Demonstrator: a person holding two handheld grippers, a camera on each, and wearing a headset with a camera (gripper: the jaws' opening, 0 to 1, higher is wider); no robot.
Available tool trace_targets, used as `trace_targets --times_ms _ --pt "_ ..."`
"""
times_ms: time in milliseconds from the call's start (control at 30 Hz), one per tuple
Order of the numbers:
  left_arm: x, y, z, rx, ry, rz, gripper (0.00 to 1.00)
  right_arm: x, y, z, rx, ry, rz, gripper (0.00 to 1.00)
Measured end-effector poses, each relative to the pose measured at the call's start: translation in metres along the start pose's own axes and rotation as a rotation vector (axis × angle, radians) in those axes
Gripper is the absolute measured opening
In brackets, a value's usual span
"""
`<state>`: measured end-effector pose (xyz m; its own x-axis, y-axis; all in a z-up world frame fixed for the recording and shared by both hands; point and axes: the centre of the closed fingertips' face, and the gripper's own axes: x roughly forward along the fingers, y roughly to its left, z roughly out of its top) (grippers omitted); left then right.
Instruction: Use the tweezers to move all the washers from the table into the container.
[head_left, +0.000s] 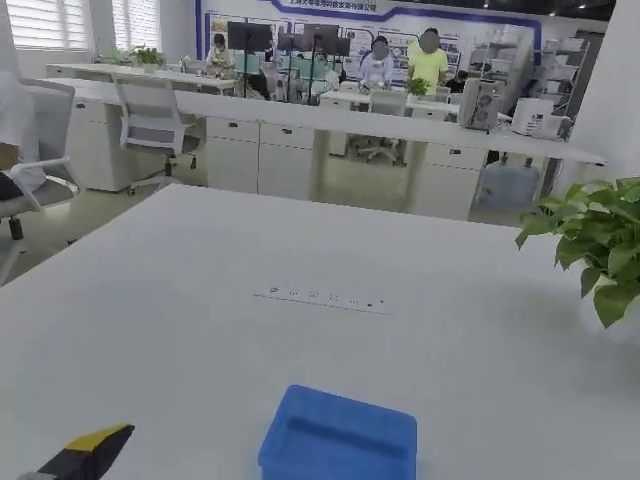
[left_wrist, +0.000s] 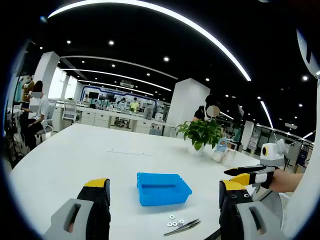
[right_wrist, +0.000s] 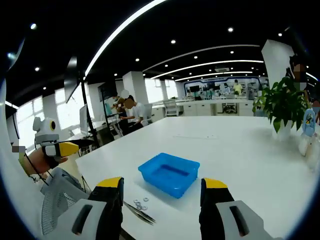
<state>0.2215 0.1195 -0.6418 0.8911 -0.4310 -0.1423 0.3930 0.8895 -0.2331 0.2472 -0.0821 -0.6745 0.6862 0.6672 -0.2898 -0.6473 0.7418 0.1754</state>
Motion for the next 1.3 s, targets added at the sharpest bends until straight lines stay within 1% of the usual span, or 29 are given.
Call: trace_targets --times_ms 1300 --pt "-0.0028 0.0011 -0.0029 0.004 0.007 0.002 0.90 -0.0008 0.0029 0.0003 -0.007 0.004 0.005 0.58"
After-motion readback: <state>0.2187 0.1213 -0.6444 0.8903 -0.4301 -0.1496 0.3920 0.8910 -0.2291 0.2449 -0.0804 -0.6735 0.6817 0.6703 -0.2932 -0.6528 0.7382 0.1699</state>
